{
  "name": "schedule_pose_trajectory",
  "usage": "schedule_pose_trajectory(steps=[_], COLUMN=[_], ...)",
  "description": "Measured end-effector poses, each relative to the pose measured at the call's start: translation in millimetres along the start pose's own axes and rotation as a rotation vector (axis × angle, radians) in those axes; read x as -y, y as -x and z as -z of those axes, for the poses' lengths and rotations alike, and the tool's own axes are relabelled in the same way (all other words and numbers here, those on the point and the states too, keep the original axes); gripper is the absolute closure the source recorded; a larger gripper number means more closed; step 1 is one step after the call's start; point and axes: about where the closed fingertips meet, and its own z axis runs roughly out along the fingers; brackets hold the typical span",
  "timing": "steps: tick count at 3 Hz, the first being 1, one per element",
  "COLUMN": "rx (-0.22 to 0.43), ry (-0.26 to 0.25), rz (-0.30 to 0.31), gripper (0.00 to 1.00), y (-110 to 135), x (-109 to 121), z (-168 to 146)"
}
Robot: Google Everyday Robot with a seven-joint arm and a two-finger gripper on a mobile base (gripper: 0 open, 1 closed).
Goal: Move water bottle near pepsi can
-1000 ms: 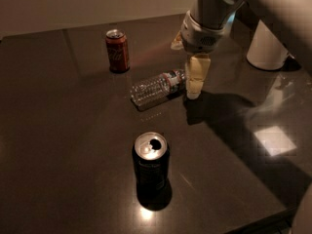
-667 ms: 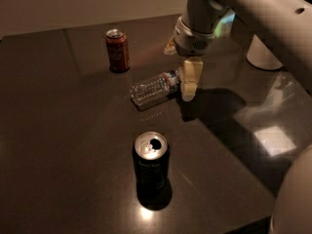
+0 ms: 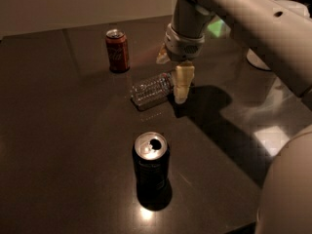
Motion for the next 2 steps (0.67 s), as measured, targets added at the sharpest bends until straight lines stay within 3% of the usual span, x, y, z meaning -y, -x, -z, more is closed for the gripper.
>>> schedule_pose_trajectory(steps=[2], rx=[-0.032], ry=[0.019], rz=[0.026], gripper=[0.6], y=[0.3], x=[-10.0], z=[-7.5])
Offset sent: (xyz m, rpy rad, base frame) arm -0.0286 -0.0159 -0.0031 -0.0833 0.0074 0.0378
